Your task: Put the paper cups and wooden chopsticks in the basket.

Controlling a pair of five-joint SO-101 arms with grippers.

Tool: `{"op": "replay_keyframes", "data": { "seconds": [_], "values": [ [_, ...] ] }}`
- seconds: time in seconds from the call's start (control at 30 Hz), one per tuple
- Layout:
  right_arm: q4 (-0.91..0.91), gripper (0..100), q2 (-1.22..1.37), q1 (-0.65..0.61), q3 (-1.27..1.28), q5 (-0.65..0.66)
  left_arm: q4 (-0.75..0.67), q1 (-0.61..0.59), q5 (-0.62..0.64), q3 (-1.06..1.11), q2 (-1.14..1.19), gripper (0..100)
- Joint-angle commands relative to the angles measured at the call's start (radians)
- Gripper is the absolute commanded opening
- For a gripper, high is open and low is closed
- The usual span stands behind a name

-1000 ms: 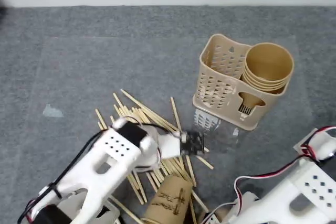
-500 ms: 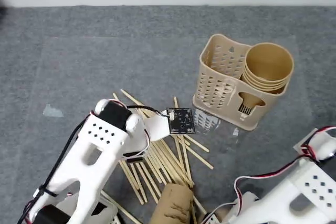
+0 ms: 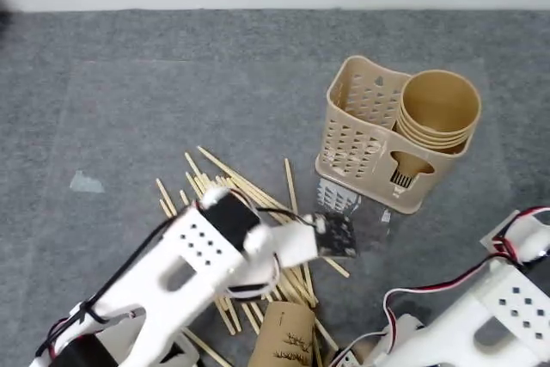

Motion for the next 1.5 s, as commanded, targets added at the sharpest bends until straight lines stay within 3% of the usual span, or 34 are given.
{"op": "replay_keyframes", "data": {
  "seconds": [0.0,0.37,0.63,1.03,1.3,1.47],
  "values": [
    [-0.016,10.1,-0.025,0.004,-0.006,-0.006,0.025,0.087,0.054,-0.050,-0.012,15],
    [-0.016,10.1,-0.025,0.004,-0.006,-0.005,-0.031,0.252,0.137,-0.048,-0.006,15],
    [-0.016,10.1,-0.025,0.004,-0.006,-0.005,-0.138,0.262,0.169,-0.028,-0.005,15],
    [-0.016,10.1,-0.027,0.004,-0.006,-0.009,-0.397,0.253,0.169,0.259,-0.005,15],
    [-0.008,10.1,-0.028,0.004,-0.006,-0.005,-0.689,-0.043,0.123,0.329,-0.003,15],
    [-0.008,10.1,-0.028,0.004,-0.006,-0.005,-0.761,-0.210,0.077,0.318,-0.005,15]
  ]
}}
